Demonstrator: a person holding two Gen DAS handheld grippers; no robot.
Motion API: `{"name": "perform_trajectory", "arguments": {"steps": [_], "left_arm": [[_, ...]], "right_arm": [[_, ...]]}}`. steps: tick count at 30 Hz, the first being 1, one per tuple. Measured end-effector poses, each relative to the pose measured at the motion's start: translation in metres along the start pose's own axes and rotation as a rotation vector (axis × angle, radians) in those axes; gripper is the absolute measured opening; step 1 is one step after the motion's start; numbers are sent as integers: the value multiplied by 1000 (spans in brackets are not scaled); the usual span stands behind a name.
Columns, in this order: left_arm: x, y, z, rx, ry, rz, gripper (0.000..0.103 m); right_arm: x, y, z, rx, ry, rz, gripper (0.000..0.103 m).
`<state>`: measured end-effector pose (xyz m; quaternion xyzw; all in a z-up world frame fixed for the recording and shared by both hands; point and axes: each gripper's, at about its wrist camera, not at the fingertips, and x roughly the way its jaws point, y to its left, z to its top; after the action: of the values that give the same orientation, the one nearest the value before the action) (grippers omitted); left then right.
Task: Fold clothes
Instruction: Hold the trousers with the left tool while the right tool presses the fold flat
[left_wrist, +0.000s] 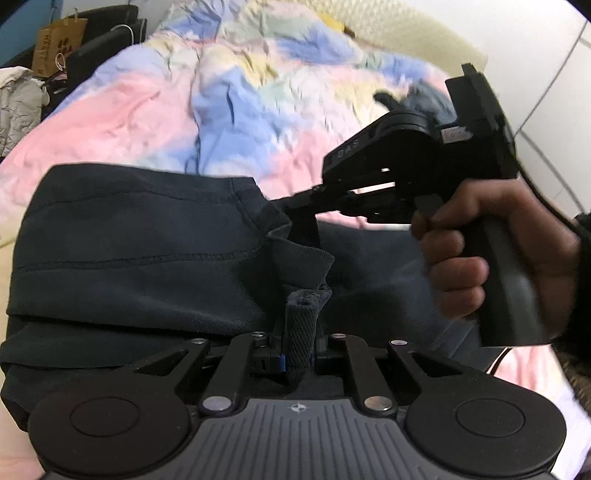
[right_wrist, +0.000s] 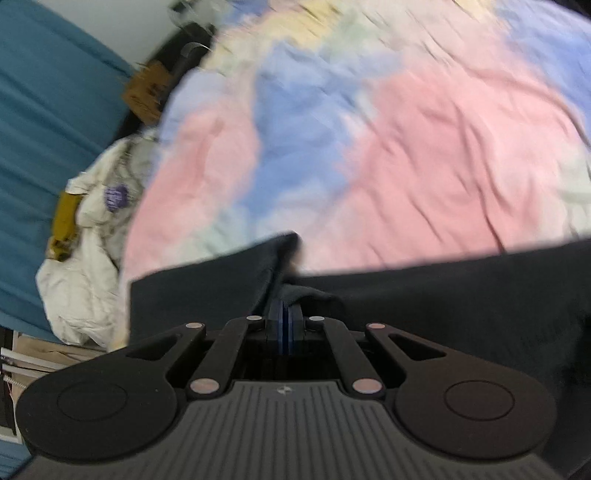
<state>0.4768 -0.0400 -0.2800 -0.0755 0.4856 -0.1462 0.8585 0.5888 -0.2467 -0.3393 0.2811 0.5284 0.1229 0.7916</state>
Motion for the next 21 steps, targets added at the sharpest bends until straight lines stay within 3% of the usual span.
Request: {"name": "perform_trajectory", "arguments": {"steps": [6, 7, 8, 11, 15, 21], "left_arm": [[-4, 3, -3, 3, 36, -45, 38], [-7, 3, -5, 9, 39, -49, 42], [-9, 3, -6, 9, 43, -48, 42], [-16, 1, -9, 8, 55, -43, 44], [-34, 11, -15, 27, 34, 24, 55], [-31, 34, -14, 140, 16, 186, 58]], "right_arm": [[-16, -17, -17, 16, 14, 12, 14], [-21, -17, -20, 14, 9, 20, 20], [-26, -16, -24, 13, 8, 29, 26], [-38, -12, -37, -4, 12, 62, 29], [-45, 1, -51, -24, 23, 106, 41], [-24, 16, -68, -24, 79, 40, 41]]}}
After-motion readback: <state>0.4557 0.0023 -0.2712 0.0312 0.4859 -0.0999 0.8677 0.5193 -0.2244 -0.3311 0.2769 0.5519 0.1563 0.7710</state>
